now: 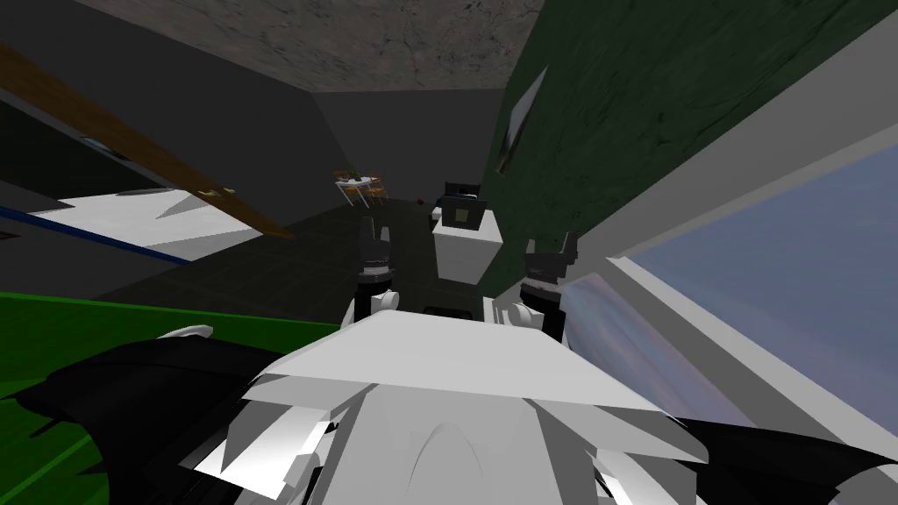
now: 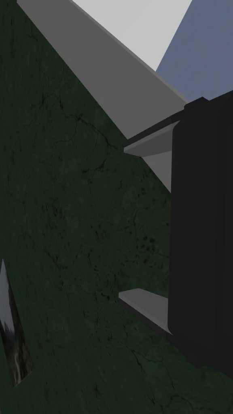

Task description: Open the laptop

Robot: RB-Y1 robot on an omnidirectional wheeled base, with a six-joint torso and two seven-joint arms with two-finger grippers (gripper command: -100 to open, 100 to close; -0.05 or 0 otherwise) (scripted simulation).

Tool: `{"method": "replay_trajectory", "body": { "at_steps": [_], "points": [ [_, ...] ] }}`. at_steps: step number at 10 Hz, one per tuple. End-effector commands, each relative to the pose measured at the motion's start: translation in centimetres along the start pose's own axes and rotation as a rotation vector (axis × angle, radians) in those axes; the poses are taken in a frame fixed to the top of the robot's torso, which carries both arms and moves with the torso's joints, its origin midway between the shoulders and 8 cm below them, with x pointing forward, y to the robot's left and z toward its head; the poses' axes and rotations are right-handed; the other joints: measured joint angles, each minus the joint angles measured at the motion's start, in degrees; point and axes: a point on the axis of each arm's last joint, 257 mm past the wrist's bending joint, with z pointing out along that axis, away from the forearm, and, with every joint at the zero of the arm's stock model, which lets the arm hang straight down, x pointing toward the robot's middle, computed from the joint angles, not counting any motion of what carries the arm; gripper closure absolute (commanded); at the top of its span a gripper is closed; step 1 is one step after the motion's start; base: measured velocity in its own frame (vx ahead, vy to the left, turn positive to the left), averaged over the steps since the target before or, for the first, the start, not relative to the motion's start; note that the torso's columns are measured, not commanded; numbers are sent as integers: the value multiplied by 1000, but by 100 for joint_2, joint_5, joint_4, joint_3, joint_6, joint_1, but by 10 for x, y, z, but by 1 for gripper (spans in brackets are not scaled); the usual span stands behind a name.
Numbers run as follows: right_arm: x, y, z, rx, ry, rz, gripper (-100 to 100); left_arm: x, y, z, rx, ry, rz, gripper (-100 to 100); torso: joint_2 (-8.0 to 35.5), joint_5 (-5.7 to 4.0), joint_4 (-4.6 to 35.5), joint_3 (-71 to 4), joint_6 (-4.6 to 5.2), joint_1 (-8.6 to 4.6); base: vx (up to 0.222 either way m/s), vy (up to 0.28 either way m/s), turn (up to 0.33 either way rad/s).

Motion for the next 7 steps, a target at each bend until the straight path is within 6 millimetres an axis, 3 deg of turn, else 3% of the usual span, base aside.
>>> {"method": "replay_trajectory", "body": {
  "at_steps": [1,7],
  "points": [
    [0,0,0,0,0,0,0,0,0,0,0,0,0,0,232,0,235,-467,0,0,0,0,0],
    [0,0,0,0,0,0,0,0,0,0,0,0,0,0,2693,0,2691,-5381,0,0,0,0,0]
  ]
}}
